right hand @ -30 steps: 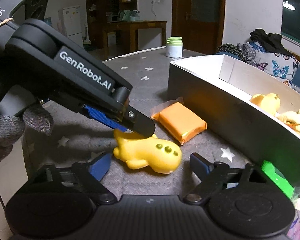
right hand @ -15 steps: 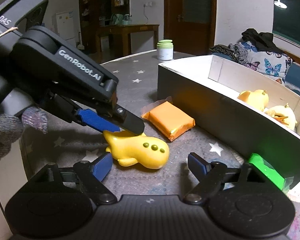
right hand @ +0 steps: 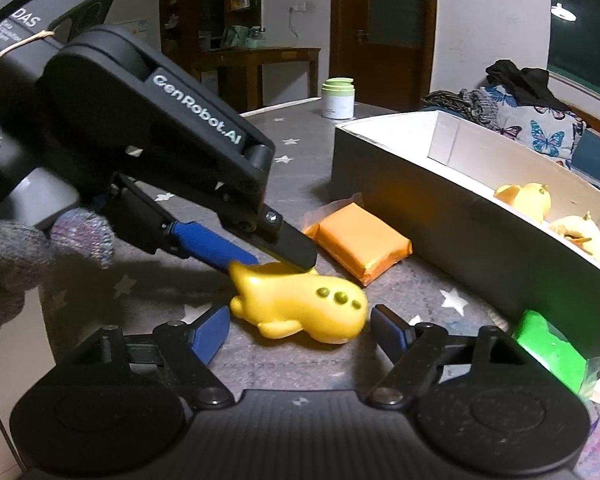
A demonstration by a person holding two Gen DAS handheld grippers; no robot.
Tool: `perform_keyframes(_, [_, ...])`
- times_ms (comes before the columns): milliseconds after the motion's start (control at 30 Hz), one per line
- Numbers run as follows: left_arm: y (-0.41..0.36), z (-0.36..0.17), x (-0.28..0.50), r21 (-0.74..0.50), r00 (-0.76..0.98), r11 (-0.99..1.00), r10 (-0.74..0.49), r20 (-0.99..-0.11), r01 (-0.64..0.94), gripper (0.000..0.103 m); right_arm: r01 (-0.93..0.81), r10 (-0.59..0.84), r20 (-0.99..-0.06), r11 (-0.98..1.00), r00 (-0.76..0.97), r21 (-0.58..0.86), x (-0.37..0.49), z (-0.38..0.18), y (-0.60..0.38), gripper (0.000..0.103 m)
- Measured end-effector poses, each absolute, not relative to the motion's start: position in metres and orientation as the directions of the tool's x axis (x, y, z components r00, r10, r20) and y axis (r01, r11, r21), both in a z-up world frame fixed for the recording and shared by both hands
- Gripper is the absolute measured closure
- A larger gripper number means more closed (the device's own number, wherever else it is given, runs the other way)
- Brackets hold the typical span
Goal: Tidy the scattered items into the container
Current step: 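Close the left gripper around the yellow toy's body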
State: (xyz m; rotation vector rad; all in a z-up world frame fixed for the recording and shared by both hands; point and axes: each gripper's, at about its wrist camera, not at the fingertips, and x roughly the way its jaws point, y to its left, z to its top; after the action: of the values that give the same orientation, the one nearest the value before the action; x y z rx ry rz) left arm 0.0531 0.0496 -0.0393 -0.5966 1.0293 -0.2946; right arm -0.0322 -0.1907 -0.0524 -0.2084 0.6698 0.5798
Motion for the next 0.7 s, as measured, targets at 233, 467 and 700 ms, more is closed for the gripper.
perform_keyframes(233, [0.046, -0.039, 0.052, -0.607, 0.47, 0.793, -0.517, -0.716, -0.053, 0.061, -0.555, 0.4, -0.635, 0.83, 0.661, -0.054, -0.035, -0.049, -0.198, 0.024])
perform_keyframes(467, [0.039, -0.033, 0.047, -0.615, 0.465, 0.788, -0.536, -0.704, -0.022, 0.061, -0.516, 0.334, -0.626, 0.846, 0.705, -0.13, -0.038, -0.046, -0.214, 0.024])
perform_keyframes(700, [0.037, -0.027, 0.049, -0.603, 0.495, 0.797, -0.528, -0.69, 0.008, 0.061, -0.545, 0.357, -0.619, 0.827, 0.699, -0.139, -0.037, -0.045, -0.224, 0.02])
